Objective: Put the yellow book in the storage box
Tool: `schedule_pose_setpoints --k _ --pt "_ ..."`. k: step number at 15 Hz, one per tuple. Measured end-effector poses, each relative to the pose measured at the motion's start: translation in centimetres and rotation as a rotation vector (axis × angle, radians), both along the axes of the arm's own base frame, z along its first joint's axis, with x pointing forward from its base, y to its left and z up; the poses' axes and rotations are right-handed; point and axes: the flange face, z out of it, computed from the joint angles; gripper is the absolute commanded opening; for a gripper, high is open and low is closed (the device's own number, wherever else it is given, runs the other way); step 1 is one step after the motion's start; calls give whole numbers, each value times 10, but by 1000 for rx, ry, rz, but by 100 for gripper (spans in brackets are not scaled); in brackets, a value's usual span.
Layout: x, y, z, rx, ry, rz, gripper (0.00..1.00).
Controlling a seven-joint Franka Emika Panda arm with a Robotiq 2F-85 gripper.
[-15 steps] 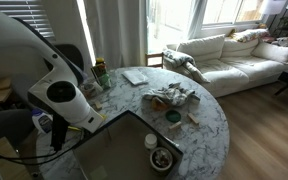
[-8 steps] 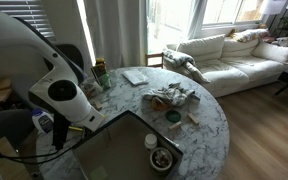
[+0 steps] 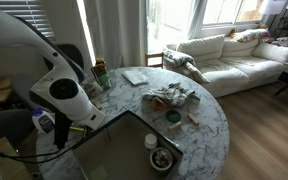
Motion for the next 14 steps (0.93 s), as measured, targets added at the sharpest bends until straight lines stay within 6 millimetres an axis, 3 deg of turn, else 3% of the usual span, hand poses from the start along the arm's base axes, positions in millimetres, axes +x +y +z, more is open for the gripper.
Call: schedule_pose_setpoints --k 5,14 --pt "1 -2 1 0 1 -9 2" --pt "6 -2 7 19 -11 -16 0"
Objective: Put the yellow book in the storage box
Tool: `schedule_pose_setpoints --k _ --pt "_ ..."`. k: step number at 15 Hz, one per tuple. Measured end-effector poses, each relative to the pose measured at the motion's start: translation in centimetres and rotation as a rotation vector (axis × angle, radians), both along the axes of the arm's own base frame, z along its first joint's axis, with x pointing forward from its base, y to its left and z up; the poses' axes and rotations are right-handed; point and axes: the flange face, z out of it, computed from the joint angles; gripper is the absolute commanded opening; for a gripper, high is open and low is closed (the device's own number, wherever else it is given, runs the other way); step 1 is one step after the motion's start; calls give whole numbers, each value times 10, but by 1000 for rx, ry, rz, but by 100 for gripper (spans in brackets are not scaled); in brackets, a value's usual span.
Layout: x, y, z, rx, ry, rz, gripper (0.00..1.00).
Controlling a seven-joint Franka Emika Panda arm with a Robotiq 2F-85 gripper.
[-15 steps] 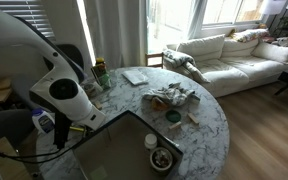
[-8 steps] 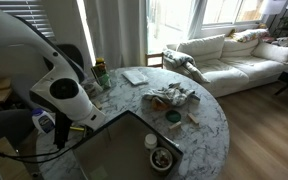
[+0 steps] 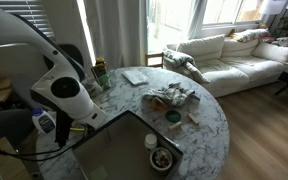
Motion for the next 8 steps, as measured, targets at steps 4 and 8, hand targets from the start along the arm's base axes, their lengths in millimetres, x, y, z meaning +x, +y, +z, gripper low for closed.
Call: schedule_pose_setpoints --k 4,8 --pt "17 5 29 39 -66 40 0" --pt "31 14 64 62 -124 127 0"
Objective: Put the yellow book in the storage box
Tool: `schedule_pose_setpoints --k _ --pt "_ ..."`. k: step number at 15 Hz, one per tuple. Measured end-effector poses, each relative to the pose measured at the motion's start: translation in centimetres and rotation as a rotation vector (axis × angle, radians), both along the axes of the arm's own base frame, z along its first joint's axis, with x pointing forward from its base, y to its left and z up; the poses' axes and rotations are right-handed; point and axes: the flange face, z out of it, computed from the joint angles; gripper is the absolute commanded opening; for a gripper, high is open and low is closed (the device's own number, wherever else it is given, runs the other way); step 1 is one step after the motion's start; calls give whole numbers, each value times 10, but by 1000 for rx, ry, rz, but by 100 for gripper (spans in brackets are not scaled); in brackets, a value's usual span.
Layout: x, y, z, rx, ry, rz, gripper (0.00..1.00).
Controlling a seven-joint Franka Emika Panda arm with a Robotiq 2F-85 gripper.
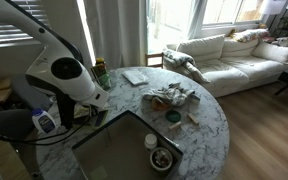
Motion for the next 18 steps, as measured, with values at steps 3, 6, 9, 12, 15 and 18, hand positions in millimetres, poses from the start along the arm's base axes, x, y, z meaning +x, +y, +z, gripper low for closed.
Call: schedule_pose_setpoints --k 3,6,9,12,15,18 --pt "5 5 17 12 -20 48 0" --pt "12 9 37 4 -42 103 0" --pt "22 13 66 -15 -72 170 0" --pt "31 20 98 -24 -105 244 0" --pt "39 30 130 -29 -135 330 0" --pt "45 39 160 -51 -158 414 0"
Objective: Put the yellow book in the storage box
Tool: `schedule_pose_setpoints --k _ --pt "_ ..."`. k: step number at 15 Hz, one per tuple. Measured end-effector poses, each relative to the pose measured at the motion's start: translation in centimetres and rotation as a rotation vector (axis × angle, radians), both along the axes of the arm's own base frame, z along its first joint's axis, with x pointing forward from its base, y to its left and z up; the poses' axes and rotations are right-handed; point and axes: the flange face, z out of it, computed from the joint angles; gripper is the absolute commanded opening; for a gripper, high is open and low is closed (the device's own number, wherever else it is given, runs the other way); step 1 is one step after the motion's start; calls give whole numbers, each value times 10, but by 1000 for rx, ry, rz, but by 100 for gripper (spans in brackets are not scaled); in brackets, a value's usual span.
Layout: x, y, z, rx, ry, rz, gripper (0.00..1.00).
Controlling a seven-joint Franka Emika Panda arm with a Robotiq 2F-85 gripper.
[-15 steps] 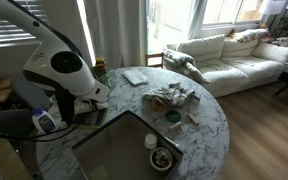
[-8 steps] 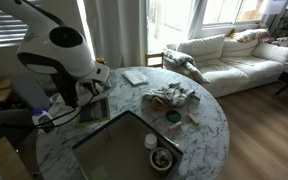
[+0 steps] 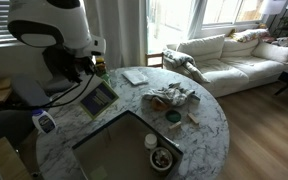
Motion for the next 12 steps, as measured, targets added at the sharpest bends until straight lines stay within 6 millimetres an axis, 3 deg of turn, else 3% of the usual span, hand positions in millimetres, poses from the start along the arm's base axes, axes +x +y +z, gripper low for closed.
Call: schedule_pose_setpoints --k 6,12 --pt "5 16 37 -29 -47 132 0" --pt "17 37 106 -107 -142 254 0"
